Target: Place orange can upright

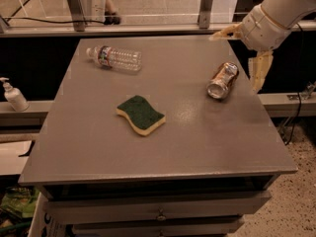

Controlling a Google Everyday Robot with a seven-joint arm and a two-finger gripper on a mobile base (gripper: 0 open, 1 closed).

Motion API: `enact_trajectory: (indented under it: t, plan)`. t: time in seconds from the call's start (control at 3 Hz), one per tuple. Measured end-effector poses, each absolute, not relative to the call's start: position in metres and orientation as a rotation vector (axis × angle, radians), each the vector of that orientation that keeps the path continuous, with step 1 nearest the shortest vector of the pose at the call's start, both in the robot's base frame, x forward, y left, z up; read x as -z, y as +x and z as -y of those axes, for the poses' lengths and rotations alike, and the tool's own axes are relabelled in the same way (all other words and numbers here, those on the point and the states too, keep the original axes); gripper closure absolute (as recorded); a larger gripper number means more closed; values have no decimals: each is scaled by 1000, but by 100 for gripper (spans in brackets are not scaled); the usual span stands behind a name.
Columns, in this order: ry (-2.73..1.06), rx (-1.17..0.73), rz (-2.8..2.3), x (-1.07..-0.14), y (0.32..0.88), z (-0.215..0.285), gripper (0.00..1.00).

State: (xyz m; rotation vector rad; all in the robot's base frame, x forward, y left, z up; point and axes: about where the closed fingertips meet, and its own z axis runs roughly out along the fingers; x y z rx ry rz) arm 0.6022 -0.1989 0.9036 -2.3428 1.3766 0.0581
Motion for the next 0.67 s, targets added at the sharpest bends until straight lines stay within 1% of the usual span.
enact_trajectory:
  t: [0.67]
  plan:
    - [-2529,70,-1117,-900,645,204,0]
